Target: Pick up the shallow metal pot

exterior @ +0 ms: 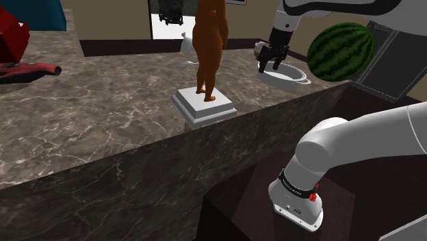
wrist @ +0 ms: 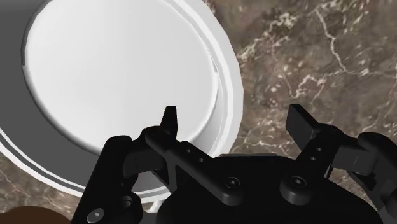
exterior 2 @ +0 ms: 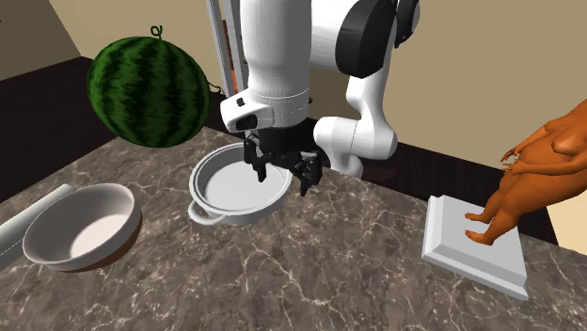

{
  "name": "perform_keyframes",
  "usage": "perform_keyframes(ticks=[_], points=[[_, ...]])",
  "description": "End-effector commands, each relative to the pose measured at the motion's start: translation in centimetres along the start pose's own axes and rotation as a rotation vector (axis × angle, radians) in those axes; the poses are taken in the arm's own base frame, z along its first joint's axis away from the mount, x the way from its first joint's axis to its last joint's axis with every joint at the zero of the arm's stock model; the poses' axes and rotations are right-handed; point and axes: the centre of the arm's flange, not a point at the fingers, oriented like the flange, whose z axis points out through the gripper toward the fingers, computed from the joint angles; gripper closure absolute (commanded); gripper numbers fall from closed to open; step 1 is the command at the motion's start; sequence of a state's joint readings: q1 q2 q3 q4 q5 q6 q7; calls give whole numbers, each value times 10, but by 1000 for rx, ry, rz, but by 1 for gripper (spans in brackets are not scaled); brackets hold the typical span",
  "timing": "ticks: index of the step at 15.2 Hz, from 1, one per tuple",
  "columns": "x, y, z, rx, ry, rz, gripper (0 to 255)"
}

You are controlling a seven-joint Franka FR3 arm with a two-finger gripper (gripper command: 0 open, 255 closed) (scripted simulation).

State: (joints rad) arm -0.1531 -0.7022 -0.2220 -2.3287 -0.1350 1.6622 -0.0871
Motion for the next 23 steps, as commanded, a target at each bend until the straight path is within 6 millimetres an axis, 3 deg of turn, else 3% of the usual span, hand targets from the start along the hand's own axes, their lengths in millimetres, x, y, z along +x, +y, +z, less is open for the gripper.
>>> perform_keyframes(ticks=[1, 10, 23], points=[[0, 0, 2, 0, 0, 0, 255], [-1, 0, 1, 0, 0, 0, 255], [1, -1, -67, 0, 0, 0, 255]])
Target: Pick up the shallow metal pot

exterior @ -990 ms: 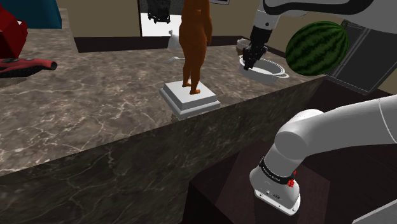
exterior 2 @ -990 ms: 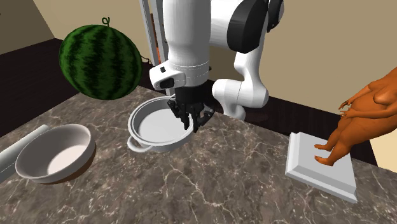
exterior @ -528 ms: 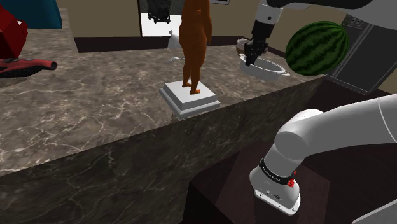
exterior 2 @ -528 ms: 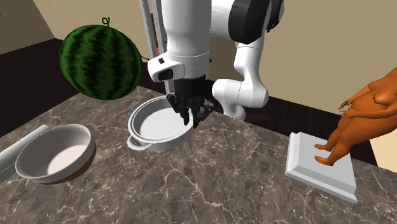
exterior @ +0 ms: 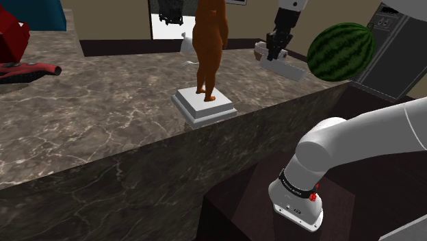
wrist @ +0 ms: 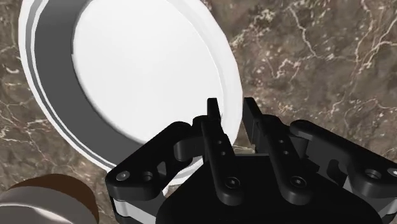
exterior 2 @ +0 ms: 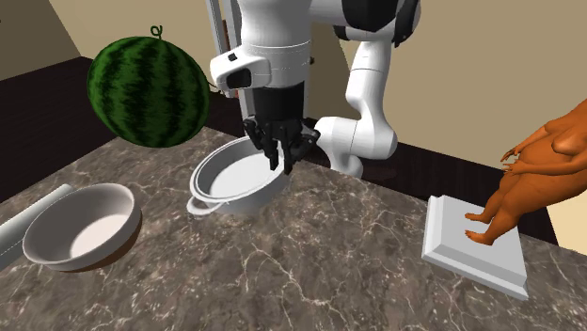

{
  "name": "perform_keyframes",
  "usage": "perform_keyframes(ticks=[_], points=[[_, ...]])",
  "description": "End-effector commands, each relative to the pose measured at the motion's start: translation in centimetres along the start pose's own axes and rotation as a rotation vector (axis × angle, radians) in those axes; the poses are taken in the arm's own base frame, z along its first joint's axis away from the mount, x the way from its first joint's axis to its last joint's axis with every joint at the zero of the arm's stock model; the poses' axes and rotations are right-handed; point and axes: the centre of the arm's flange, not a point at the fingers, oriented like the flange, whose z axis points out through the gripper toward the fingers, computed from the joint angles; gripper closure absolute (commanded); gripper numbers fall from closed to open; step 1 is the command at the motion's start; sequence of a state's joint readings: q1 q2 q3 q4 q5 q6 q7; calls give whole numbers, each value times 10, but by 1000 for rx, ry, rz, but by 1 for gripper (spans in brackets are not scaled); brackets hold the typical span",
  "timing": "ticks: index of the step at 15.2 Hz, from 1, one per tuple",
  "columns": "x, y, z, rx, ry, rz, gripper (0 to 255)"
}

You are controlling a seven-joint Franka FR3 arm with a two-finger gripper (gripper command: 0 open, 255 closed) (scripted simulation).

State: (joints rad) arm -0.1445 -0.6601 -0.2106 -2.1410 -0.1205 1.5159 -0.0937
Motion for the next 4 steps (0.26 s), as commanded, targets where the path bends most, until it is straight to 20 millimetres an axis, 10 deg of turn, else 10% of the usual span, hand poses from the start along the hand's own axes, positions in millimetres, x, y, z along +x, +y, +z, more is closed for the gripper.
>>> perform_keyframes(ticks=[1, 4], points=[[-1, -1, -11, 0, 1, 0, 255], [0, -1, -17, 0, 1, 0, 255]])
